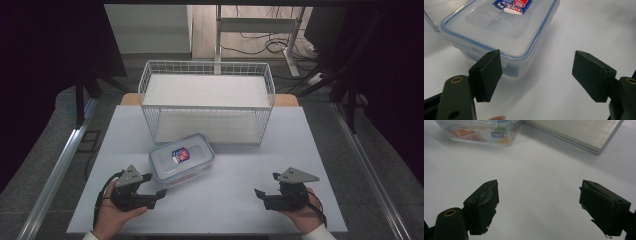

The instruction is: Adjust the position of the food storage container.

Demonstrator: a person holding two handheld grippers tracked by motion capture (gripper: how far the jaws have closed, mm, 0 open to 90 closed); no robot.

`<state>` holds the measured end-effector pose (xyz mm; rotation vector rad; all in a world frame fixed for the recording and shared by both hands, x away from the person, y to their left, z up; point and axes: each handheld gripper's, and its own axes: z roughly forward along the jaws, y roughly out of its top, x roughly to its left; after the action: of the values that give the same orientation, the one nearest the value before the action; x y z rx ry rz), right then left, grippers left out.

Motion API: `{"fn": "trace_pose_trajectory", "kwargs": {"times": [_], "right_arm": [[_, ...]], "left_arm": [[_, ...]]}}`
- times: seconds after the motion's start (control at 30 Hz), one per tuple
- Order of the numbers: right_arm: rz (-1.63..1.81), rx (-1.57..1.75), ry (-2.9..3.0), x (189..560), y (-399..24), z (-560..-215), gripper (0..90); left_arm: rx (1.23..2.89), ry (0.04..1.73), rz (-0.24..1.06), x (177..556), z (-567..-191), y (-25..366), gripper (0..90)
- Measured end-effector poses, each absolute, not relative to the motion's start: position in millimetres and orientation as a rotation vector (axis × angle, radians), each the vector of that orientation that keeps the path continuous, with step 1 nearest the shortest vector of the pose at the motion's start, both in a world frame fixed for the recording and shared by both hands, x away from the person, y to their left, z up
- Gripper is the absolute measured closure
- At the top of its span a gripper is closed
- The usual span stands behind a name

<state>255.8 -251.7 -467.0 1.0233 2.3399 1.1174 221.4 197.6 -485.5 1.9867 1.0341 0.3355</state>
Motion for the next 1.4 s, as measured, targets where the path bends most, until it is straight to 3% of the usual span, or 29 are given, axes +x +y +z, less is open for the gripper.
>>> {"fn": "trace_pose_trajectory", "kwargs": {"times": [1.03, 1.4], "right_arm": [[1.102, 1.048, 2.337, 259.5, -256.2, -465.1, 17.7], [1.084, 1.057, 2.340, 260.7, -254.5, -466.5, 18.0]], "left_arm": [[1.971, 1.021, 0.348, 223.7, -472.2, 193.5, 24.0], [1.957, 1.020, 0.329, 253.7, -459.5, 194.9, 26.1]]}}
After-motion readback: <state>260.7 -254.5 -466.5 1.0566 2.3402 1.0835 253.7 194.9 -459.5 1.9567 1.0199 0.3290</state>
